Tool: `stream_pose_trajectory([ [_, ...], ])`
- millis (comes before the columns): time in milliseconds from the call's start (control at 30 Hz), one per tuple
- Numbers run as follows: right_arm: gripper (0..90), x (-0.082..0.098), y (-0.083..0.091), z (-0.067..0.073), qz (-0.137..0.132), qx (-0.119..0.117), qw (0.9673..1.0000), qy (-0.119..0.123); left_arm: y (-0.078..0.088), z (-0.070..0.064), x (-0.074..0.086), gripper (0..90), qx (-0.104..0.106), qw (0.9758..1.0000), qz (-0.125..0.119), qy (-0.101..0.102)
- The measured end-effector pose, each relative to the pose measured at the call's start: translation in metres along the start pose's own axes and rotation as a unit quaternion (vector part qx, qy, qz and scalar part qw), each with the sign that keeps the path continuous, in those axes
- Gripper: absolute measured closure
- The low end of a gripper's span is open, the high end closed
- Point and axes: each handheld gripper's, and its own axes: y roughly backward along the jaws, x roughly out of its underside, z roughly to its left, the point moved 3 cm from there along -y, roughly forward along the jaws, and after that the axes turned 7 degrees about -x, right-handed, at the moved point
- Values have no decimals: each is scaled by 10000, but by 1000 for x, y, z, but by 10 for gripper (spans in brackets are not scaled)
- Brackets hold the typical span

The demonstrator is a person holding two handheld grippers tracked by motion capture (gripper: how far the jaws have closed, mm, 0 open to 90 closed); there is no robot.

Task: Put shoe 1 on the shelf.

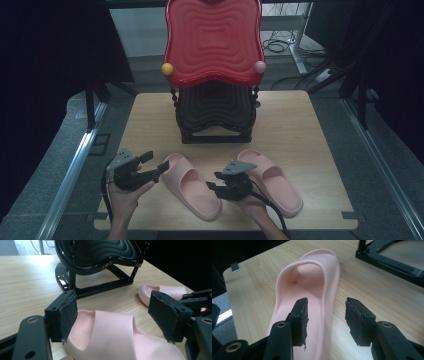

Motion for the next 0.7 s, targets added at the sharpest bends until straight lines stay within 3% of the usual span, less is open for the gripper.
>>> stream_pose_trajectory([
  [400, 580, -9, -55, -5, 16, 104, 9997, -220, -4, 0, 4, 237, -3, 10000, 93, 27],
  [700, 717, -10, -83, -8, 22, 317, 9986, -424, -3, 2, 5, 240, -19, 10000, 69, 54],
])
